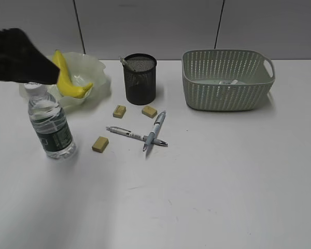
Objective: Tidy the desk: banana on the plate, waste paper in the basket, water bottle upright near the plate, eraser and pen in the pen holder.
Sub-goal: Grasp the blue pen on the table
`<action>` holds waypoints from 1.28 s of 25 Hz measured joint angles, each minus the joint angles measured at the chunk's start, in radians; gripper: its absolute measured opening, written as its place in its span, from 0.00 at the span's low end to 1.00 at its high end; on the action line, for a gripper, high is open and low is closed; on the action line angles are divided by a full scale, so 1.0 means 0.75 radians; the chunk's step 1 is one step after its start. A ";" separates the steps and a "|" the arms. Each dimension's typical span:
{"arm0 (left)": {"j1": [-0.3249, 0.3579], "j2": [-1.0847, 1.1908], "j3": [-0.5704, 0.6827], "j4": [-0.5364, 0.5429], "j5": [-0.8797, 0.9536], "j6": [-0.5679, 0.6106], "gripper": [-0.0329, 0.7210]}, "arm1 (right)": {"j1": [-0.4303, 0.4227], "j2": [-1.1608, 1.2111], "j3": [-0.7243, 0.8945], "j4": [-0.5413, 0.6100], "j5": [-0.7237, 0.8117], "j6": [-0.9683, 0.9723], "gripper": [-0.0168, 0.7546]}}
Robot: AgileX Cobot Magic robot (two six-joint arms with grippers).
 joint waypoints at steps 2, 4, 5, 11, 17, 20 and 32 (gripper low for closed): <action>-0.040 0.130 -0.076 -0.005 -0.003 0.006 0.63 | 0.000 0.000 0.000 0.000 -0.002 0.000 0.45; -0.095 0.252 -0.148 -0.008 -0.014 0.007 0.63 | 0.000 0.000 0.000 0.000 -0.002 0.000 0.45; -0.118 0.297 -0.173 -0.010 -0.029 0.007 0.63 | 0.000 0.000 0.000 0.000 -0.002 0.000 0.45; -0.249 0.584 -0.327 -0.028 -0.123 0.008 0.63 | 0.000 0.000 0.000 0.000 -0.003 0.000 0.45; -0.300 0.876 -0.600 -0.038 -0.005 -0.011 0.64 | 0.000 0.000 0.000 0.000 -0.006 0.000 0.45; -0.305 1.012 -0.768 0.007 0.103 -0.098 0.64 | 0.000 0.000 0.000 0.000 -0.006 0.000 0.45; -0.309 1.462 -1.307 0.218 0.489 -0.310 0.76 | 0.000 0.000 0.000 0.000 -0.008 0.000 0.45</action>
